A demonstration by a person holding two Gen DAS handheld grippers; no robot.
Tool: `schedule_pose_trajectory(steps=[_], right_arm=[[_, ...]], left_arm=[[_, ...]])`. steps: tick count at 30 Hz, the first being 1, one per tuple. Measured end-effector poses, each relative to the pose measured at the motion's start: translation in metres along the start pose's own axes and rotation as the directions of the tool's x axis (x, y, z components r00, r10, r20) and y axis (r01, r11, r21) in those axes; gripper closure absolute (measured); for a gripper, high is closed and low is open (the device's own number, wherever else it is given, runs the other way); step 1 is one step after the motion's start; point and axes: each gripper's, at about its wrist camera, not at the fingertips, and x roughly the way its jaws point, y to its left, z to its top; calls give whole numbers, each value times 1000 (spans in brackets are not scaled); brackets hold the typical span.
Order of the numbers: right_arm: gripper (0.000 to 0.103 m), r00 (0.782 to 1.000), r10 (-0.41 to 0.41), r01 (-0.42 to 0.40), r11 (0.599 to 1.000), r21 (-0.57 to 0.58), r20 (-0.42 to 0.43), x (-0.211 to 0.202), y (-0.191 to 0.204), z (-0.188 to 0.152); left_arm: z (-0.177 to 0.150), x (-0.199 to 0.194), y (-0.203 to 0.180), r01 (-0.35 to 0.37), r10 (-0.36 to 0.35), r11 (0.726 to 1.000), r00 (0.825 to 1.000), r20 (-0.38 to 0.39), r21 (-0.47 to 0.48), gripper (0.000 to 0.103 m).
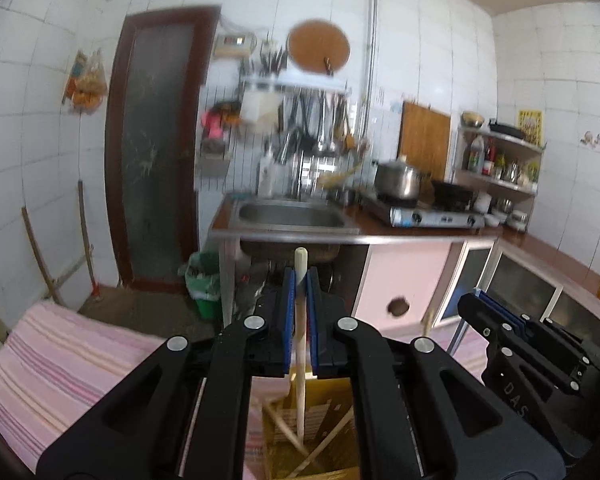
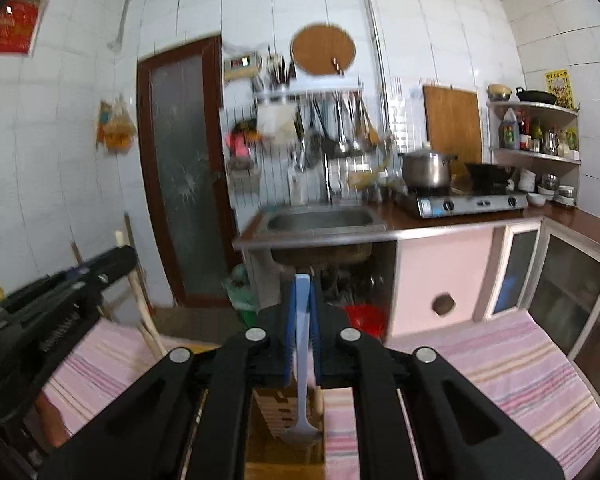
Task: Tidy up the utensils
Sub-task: 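Lower the ladle and chopstick into the yellow holder and open both tools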
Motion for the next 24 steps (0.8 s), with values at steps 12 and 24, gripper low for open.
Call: schedule_pose_trajectory(steps=[12,24], right_arm=[[34,997,-70,70,997,19,11,-70,-11,-1],[29,951,-128,136,991,9,-282,-95,-4,-126]], left_arm=[[-9,-78,31,-111,111,993,994,-7,48,7],[-105,-117,84,-165,162,986,966,-200,5,5]])
